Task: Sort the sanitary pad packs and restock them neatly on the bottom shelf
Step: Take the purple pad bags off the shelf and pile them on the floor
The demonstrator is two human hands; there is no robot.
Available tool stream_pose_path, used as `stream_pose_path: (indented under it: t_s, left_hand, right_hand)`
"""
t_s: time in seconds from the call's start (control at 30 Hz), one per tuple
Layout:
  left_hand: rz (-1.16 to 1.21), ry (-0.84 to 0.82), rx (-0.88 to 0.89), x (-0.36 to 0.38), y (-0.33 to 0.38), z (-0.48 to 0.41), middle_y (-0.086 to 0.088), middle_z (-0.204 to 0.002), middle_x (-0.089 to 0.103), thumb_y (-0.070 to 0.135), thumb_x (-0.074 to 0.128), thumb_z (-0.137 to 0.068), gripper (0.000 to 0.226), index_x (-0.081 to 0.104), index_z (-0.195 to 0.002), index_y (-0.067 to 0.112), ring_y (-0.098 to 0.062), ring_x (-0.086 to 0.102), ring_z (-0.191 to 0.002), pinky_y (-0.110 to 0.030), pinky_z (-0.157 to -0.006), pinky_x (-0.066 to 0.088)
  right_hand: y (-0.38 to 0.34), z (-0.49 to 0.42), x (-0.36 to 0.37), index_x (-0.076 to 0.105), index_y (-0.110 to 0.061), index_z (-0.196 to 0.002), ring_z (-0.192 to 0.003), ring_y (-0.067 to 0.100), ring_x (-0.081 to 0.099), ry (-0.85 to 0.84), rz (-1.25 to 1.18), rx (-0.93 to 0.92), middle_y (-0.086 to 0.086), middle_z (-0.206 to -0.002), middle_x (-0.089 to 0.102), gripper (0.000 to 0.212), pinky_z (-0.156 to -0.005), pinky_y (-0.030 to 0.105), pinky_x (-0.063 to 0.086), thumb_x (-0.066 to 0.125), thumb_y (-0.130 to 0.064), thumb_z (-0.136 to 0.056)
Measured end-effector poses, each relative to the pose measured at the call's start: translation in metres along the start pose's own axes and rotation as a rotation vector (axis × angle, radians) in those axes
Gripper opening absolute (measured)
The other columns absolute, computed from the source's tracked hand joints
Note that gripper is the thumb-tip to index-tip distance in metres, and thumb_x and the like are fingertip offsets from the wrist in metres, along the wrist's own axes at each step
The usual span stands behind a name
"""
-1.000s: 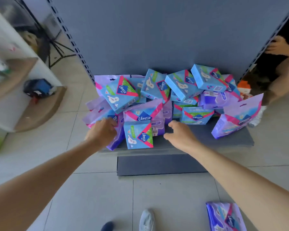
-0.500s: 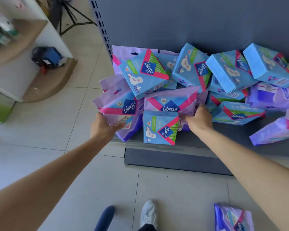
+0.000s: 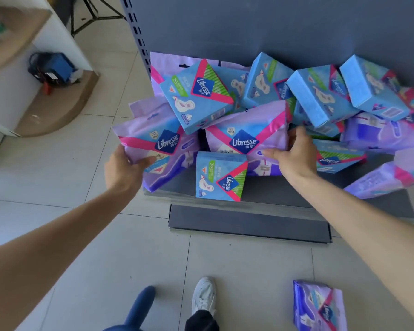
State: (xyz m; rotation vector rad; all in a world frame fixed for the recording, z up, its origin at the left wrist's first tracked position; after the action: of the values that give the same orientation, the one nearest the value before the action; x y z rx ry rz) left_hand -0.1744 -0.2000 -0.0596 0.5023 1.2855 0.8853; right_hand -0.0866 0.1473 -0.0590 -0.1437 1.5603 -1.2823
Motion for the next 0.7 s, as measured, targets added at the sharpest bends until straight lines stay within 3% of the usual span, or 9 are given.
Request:
stream_pose_path:
  t_s: [0.13,0.23,0.4,0.5,0.57,0.7]
  left_hand:
    - [-0.114,0.079,0.016,-0.03,0.017,0.01,-0.012,-0.114,0.065,0.017,0.074,-0.08,0.046,0.053,-0.12,0.008,-0.035,0.061,-0.099,-0.044,-0.081,0.052]
    - [-0.196,0.122,0.034,-0.051,0.031,0.021,-0.018,-0.119,0.062,0.015,0.071,-0.083,0.044,0.051,-0.12,0.002,-0.039,0.059,-0.105,-0.044,-0.08,0.048]
    - [-0.226,0.225,0.028,-0.102,0.044,0.04,-0.021,-0.122,0.06,0.018,0.072,-0.081,0.048,0.05,-0.121,0.005,-0.043,0.056,-0.11,-0.052,-0.091,0.048]
    - [-0.22,0.204,0.082,-0.113,0.052,0.062,-0.018,-0.121,0.062,0.019,0.074,-0.079,0.047,0.051,-0.119,0.011,-0.042,0.058,-0.109,-0.056,-0.092,0.049]
    - [-0.228,0.153,0.123,-0.101,0.066,0.086,-0.017,-0.118,0.063,0.015,0.072,-0.081,0.044,0.054,-0.121,0.007,-0.04,0.059,-0.106,-0.049,-0.089,0.051]
    - [-0.078,-0.127,0.189,-0.038,0.099,0.137,-0.012,-0.1,0.066,0.017,0.077,-0.077,0.038,0.062,-0.109,0.004,-0.026,0.058,-0.083,-0.034,-0.071,0.044]
  right_hand:
    - [-0.022,0.017,-0.052,0.046,-0.01,-0.102,-0.093,0.031,0.06,0.145,0.215,-0.103,0.004,-0.1,0.066,0.051,-0.067,0.035,0.039,0.082,-0.029,-0.071]
    - [-0.035,0.032,-0.086,0.044,-0.012,-0.101,-0.097,0.034,0.059,0.214,0.304,-0.162,0.006,-0.102,0.066,0.051,-0.064,0.033,0.033,0.08,-0.033,-0.072]
    - [-0.05,0.059,-0.141,0.044,-0.011,-0.106,-0.098,0.03,0.059,0.328,0.207,-0.209,0.002,-0.107,0.065,0.053,-0.065,0.031,0.031,0.078,-0.037,-0.074]
    - [-0.049,0.073,-0.154,0.053,-0.012,-0.109,-0.095,0.021,0.062,0.24,0.033,-0.184,-0.001,-0.108,0.067,0.052,-0.07,0.03,0.043,0.08,-0.038,-0.073]
    - [-0.047,0.083,-0.154,0.06,-0.012,-0.104,-0.088,0.018,0.063,0.113,-0.103,-0.145,-0.001,-0.1,0.068,0.048,-0.074,0.033,0.052,0.085,-0.031,-0.067]
    - [-0.039,0.117,-0.147,0.061,-0.015,-0.082,-0.069,0.005,0.061,-0.126,-0.294,-0.112,-0.004,-0.076,0.066,0.029,-0.066,0.022,0.051,0.084,-0.01,-0.066]
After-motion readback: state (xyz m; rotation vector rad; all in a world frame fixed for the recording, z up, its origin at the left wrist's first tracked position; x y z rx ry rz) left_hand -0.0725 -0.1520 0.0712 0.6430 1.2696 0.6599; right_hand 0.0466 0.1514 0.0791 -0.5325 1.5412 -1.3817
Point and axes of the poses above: each hand's wrist, its own z-axis away from the middle knuckle, its own x-axis out of the palm, y = z × x, the point moved 6 cm from there along -z, towards the middle knuckle
